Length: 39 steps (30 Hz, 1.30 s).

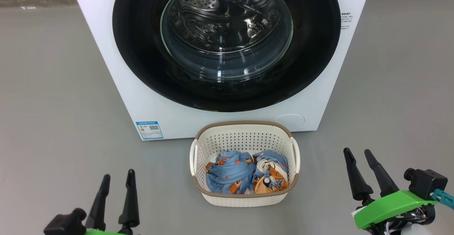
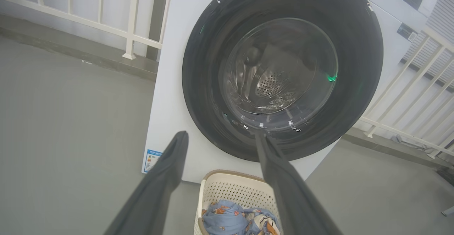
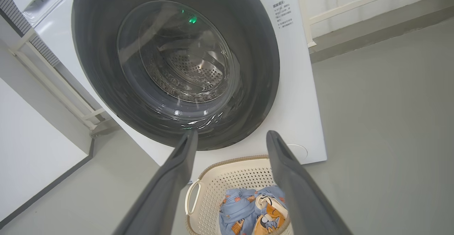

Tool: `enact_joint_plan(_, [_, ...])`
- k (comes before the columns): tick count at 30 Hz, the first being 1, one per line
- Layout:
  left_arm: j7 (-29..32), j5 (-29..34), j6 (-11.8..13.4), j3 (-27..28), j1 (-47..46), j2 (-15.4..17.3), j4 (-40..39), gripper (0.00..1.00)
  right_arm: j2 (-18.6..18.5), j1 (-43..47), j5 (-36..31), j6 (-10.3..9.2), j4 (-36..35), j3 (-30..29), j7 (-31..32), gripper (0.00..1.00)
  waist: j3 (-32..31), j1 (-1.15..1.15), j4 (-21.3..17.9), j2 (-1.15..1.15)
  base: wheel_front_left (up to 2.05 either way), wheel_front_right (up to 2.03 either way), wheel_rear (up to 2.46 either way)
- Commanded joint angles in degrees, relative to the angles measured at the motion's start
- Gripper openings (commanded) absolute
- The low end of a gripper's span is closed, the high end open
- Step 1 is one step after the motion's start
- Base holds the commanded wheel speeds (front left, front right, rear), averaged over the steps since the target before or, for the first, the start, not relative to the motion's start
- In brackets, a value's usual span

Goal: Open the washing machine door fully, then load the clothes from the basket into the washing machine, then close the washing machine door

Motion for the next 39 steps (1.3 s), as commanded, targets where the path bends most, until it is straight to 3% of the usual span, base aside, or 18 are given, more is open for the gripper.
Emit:
enact_joint_plan(1, [-1.1, 2.4, 0.0, 1.2, -2.5, 0.8, -2.0, 1.00, -1.3, -2.5, -1.9, 0.41, -1.7, 1.3, -1.1, 1.00, 0.0, 0.00, 0.0, 0.00, 0.00, 0.00, 0.00])
enact_joint_plan(20, [-4.2, 13.4, 0.0, 1.3, -3.3, 0.9, -1.6, 1.00, -1.9, -2.6, -11.1, 0.48, -1.6, 1.9, -4.2, 1.00, 0.5, 0.00, -0.3, 0.00, 0.00, 0.00, 0.00])
enact_joint_plan(39, [-4.2, 14.0, 0.0, 1.6, -3.7, 0.9, 0.7, 1.00, -0.6, -1.8, -11.6, 0.48, -1.9, -1.0, -4.2, 1.00, 0.5, 0.00, -0.5, 0.00, 0.00, 0.00, 0.00])
